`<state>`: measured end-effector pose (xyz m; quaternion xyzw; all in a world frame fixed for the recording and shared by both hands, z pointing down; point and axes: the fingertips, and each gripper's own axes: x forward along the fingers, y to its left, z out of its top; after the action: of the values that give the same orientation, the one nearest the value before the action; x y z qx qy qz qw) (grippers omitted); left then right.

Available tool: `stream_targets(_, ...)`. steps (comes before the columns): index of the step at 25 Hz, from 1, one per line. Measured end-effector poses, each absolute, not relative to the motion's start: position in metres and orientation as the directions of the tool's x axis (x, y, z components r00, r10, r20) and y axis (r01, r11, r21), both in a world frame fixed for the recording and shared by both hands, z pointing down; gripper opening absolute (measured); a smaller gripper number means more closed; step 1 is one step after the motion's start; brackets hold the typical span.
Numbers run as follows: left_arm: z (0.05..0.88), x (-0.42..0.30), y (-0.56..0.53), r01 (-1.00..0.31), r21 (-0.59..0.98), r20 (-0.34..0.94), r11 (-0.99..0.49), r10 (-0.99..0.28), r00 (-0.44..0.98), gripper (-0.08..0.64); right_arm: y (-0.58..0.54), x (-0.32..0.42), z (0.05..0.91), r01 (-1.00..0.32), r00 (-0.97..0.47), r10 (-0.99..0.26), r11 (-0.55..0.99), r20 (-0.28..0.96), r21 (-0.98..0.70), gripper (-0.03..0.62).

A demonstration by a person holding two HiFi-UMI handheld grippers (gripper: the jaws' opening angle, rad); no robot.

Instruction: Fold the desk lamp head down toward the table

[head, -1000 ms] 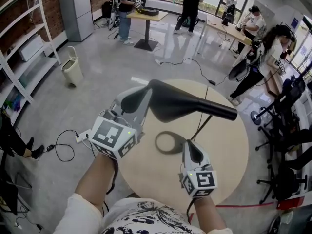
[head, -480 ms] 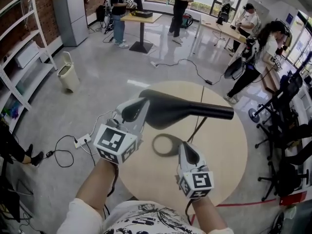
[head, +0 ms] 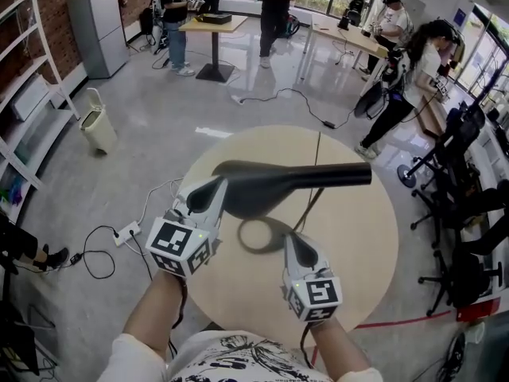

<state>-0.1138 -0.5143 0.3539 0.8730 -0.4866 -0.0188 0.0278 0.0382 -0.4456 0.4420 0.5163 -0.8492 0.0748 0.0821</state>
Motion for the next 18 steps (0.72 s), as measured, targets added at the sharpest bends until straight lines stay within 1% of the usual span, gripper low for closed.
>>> stream_targets(6, 0.387, -0.095, -0.511, -0.821, 0.078, 0.068, -0.566, -0.819, 0.570, 0.005, -0.446, 0.042, 0.461, -0.893, -0.445, -0.858, 0.446, 0.256, -0.059, 0.008)
stream_targets(18, 0.426, -0.063, -0.510, -0.788, 0.131, 0.131, -0.601, -0.778, 0.615, 0.005, -0.445, 0.062, 0.471, -0.914, -0.402, -0.872, 0.402, 0.280, -0.059, 0.008)
